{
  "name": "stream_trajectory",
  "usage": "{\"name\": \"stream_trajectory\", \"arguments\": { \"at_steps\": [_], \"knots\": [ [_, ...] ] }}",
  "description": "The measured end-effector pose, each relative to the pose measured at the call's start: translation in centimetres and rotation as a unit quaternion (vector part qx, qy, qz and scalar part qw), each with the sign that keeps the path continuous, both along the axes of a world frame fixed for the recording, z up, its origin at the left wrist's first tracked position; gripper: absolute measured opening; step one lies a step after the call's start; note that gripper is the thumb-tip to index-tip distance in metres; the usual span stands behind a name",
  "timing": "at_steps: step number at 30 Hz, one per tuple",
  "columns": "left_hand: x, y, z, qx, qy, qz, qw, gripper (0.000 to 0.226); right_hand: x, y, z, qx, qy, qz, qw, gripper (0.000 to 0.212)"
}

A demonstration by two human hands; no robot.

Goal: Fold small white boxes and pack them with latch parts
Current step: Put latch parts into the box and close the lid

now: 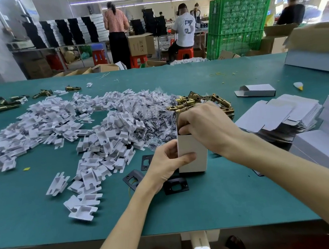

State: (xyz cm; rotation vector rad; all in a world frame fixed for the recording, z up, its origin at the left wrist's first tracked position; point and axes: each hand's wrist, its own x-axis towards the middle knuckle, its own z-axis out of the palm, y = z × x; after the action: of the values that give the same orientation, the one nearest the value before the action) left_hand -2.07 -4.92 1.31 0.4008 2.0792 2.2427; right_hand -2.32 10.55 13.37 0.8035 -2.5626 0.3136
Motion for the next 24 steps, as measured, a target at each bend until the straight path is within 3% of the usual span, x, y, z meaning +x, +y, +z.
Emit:
{"name": "stream_trajectory", "arguments": {
  "at_steps": [9, 13, 16, 20, 24],
  "knots": [
    [-0.1, -0.1, 0.0, 0.015, -0.007, 0.018, 1.000, 0.038, 0.3, 0.2, -0.6, -0.013, -0.031, -0.022, 0.999, 0.021],
    [-0.2, -0.5, 0.2, 0.087, -0.024, 0.077, 0.993, 0.045, 0.3, 0.8, -0.1, -0.159, 0.022, -0.008, 0.987, 0.020],
    [-0.4, -1.0, 0.4, 0.155, -0.047, 0.129, 0.978, 0.046, -0.5, 1.1, -0.9, -0.221, -0.011, -0.035, 0.975, 0.022],
    [-0.8, -1.9, 0.7, 0.299, -0.085, 0.159, 0.937, 0.047, -1.3, 1.4, -4.4, -0.152, -0.136, -0.045, 0.978, 0.023],
    [-0.8, -2.2, 0.8, 0.364, -0.091, 0.149, 0.915, 0.052, -1.0, 1.0, -8.6, -0.071, -0.210, -0.044, 0.974, 0.038]
  ]
}}
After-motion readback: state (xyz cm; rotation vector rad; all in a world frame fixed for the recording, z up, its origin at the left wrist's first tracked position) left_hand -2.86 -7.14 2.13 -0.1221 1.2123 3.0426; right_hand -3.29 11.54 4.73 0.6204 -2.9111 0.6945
